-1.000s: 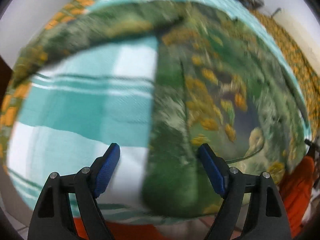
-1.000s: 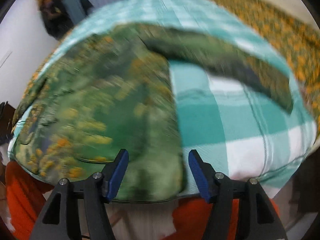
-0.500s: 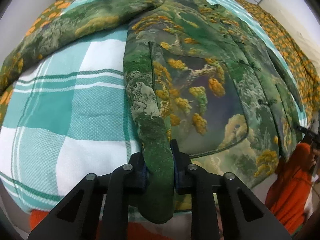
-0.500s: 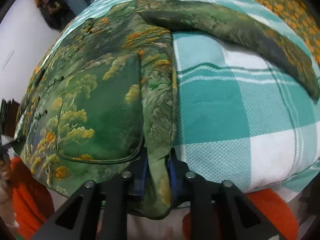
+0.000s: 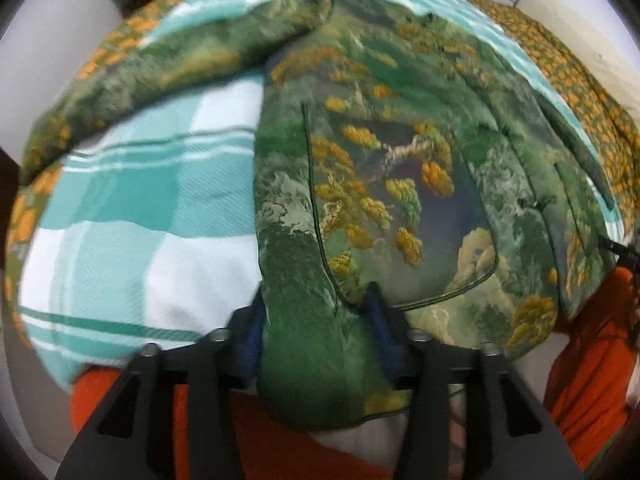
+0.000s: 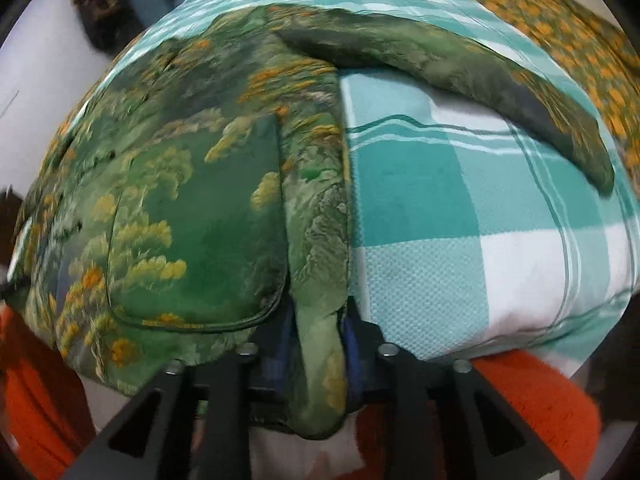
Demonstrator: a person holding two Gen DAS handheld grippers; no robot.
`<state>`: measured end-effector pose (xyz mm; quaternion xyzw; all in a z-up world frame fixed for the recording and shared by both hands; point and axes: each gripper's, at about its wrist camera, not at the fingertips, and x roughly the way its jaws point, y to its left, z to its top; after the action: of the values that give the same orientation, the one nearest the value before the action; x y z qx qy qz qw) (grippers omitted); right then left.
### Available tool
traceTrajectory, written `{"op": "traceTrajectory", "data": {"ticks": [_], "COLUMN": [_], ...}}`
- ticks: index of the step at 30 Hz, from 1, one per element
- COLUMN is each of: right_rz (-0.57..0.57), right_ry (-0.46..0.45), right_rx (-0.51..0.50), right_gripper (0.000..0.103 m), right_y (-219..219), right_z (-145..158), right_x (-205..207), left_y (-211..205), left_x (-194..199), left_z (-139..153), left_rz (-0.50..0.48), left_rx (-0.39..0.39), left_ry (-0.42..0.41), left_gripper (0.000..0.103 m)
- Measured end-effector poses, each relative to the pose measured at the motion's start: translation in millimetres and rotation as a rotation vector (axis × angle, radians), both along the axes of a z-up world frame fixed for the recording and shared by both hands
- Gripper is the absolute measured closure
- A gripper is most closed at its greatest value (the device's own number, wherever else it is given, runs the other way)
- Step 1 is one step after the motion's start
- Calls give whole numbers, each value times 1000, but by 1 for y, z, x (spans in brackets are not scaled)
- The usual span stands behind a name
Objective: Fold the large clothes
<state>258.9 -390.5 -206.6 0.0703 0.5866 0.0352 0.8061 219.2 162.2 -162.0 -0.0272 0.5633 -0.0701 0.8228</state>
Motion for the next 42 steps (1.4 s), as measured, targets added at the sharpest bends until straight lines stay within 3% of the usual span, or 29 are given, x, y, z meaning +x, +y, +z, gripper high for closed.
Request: {"op": "traceTrajectory", "data": {"ticks": [4,7,9,14,22,36,39,42], "right_rz": [-37,-117,-186,-405,-590,-541,-551,-607], "right_ry": [-86,-169,-198,-230,-169,-154,-155,-169], "right_rx": [27,25,16,-36,-84,-160,-98,61], "right_gripper": [68,58,54,54,54,54,54,54], "right_y": [-22,-51,-72,-141,-220,-217,-220,-232], "right_z": [24,42,48,40,6,-8,-8,-11], "right_x": [-8,-6,4,49,74,77,71,60], "left_y": [4,-3,-11,-47,-75,-91,-93,-94], "left_x": [-8,-5,1,25,29,36,36,35], "left_z": [33,63,77,89,66,48,43,41], "left_rz": [30,68,90,102,90,93,91,93], "left_rx": [-19,-2,-7,29,66,108,117,122], "left_ry": [-87,-197,-262,-341,-306,-244,-226,-224], "left_gripper": [30,12,6,5,5,5,5,5]}}
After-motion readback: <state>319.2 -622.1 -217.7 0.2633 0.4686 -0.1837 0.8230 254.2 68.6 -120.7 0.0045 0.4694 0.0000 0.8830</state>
